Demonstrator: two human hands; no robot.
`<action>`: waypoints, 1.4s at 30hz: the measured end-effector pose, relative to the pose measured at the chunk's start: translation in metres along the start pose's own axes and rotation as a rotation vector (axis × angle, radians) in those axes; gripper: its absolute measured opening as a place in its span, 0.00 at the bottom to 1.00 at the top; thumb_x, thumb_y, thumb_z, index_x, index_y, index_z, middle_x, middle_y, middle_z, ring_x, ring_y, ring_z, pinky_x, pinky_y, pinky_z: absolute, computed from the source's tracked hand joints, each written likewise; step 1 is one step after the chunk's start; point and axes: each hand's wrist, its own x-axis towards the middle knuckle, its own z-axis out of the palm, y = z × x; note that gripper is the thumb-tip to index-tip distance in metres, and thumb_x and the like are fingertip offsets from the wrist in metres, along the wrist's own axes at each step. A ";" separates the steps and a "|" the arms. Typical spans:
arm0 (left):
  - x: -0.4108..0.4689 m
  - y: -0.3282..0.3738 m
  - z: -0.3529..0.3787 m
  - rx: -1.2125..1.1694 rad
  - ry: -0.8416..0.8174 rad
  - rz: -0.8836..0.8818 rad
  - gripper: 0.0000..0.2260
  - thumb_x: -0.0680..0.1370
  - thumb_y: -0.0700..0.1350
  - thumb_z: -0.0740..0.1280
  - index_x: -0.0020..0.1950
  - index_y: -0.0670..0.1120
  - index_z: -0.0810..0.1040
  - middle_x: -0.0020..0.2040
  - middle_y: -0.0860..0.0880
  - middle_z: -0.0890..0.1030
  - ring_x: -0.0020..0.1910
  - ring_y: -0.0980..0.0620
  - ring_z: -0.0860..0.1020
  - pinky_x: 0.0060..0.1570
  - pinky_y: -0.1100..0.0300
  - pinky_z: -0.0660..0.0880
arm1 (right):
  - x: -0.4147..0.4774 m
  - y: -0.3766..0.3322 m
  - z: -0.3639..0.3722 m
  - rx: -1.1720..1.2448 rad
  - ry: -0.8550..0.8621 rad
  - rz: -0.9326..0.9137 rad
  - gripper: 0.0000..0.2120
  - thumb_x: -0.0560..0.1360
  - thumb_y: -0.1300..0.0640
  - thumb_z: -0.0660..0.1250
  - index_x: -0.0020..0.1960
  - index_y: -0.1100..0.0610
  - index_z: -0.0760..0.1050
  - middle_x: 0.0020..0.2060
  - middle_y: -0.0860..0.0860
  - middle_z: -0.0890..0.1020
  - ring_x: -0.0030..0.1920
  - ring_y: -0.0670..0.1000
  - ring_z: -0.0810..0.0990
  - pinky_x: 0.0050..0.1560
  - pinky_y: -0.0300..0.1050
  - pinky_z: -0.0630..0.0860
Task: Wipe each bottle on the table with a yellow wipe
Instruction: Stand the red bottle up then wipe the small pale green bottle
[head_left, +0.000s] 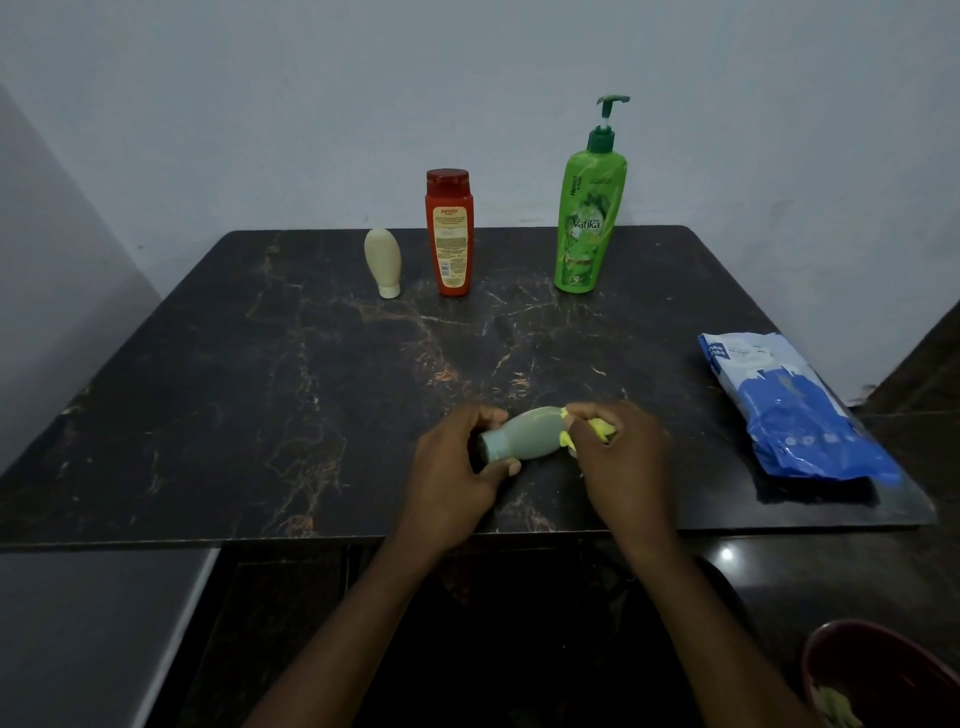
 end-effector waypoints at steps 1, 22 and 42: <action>0.000 -0.001 0.000 0.017 0.001 0.022 0.19 0.69 0.40 0.80 0.58 0.49 0.81 0.54 0.57 0.83 0.53 0.61 0.79 0.52 0.67 0.75 | 0.000 -0.004 0.002 -0.009 0.003 -0.015 0.05 0.73 0.62 0.72 0.47 0.54 0.85 0.43 0.49 0.83 0.43 0.45 0.79 0.44 0.21 0.66; 0.000 -0.003 0.000 -0.012 0.012 0.022 0.16 0.69 0.38 0.79 0.54 0.48 0.81 0.49 0.57 0.84 0.49 0.60 0.82 0.49 0.59 0.79 | 0.001 -0.002 0.001 -0.082 -0.082 -0.176 0.09 0.76 0.61 0.71 0.55 0.56 0.85 0.45 0.51 0.83 0.46 0.49 0.81 0.52 0.38 0.74; -0.002 0.000 0.002 0.004 0.013 -0.014 0.16 0.69 0.39 0.80 0.47 0.49 0.75 0.45 0.56 0.83 0.43 0.58 0.80 0.41 0.57 0.77 | 0.009 -0.009 0.000 -0.108 -0.103 -0.198 0.08 0.76 0.62 0.70 0.52 0.57 0.85 0.45 0.51 0.80 0.45 0.51 0.80 0.47 0.35 0.71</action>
